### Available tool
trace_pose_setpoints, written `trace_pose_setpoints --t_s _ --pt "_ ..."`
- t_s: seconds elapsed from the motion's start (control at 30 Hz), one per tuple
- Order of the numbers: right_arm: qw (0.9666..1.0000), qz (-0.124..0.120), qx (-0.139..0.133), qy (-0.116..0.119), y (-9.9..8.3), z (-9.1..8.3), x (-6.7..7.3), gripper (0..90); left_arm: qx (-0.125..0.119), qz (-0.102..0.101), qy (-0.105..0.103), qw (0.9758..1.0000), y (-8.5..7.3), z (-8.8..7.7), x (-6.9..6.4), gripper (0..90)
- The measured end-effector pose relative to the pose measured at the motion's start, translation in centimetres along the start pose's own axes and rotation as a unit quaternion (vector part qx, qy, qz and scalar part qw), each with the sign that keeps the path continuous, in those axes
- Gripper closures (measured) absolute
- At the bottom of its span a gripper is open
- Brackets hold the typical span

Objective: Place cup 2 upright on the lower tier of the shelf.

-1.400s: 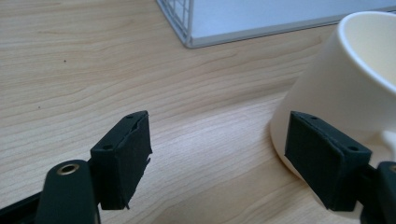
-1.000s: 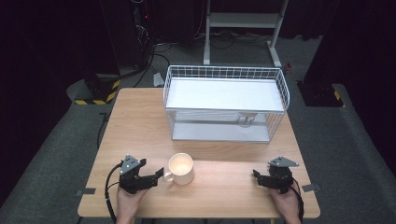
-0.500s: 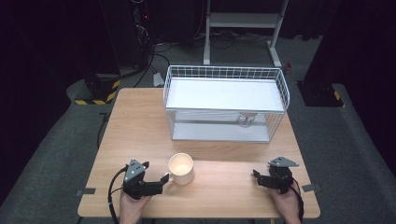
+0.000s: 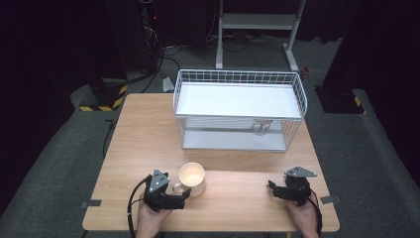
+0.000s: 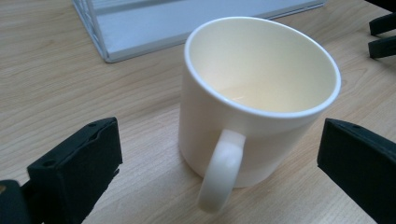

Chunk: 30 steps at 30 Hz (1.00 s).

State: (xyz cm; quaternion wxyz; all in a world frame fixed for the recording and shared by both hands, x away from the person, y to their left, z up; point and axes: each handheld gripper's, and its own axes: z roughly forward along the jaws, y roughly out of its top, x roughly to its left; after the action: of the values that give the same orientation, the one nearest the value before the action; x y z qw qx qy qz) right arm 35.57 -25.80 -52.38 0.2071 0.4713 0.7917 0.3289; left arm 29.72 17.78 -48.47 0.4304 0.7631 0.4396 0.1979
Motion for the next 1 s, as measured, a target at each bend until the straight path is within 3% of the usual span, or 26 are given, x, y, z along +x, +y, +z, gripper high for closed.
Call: trace_pose_setpoints --t_s 0.33,0.57,0.93,1.0 --pt "1.0000 0.000 0.000 0.000 0.0 0.0 0.0 21.2 0.015 0.012 -0.005 0.9998 0.6 1.3 -0.6 0.1" --pt "1.0000 0.000 0.000 0.000 0.0 0.0 0.0 21.2 0.017 0.005 -0.014 0.9997 0.7 2.6 -0.8 0.1" --pt "1.0000 -0.002 0.000 0.001 0.0 0.0 0.0 21.2 0.022 0.005 -0.012 0.9997 0.8 3.8 -1.1 0.4" --pt "1.0000 -0.002 0.000 0.001 0.0 0.0 0.0 21.2 0.022 0.016 -0.010 0.9996 0.9 3.9 -1.1 0.8"
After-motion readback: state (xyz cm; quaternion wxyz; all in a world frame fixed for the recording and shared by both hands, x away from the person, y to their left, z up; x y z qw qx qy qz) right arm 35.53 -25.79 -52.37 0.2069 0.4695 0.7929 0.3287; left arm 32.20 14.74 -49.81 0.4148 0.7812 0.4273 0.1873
